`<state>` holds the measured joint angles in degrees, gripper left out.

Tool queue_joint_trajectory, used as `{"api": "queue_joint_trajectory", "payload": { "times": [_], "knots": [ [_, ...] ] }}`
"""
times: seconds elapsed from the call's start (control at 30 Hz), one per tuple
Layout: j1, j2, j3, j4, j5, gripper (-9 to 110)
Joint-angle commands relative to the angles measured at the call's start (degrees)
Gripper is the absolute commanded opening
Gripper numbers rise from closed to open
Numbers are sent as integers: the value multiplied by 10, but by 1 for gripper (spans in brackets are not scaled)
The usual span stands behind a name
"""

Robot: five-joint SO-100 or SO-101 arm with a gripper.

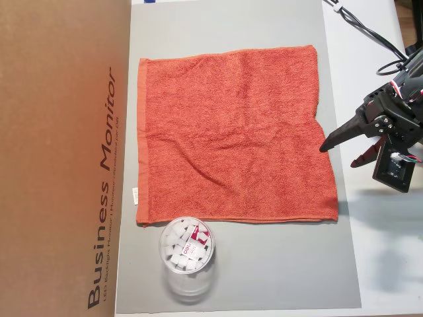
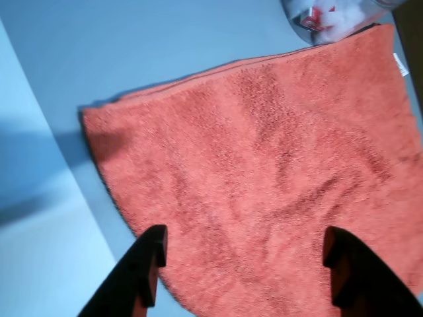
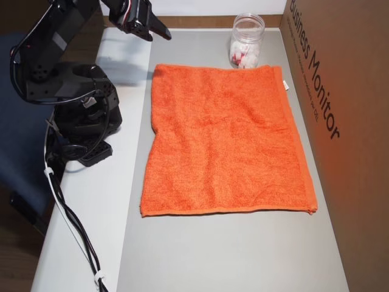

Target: Fold the blanket.

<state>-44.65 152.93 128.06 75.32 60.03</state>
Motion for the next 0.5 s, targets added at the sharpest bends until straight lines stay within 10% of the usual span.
{"api": "queue_joint_trajectory", "payload": {
  "times": [0.0,0.47],
  "knots": [
    [-40,-8,-27,4,61,25],
    [-125,-215,-112,3,171,25]
  ]
}}
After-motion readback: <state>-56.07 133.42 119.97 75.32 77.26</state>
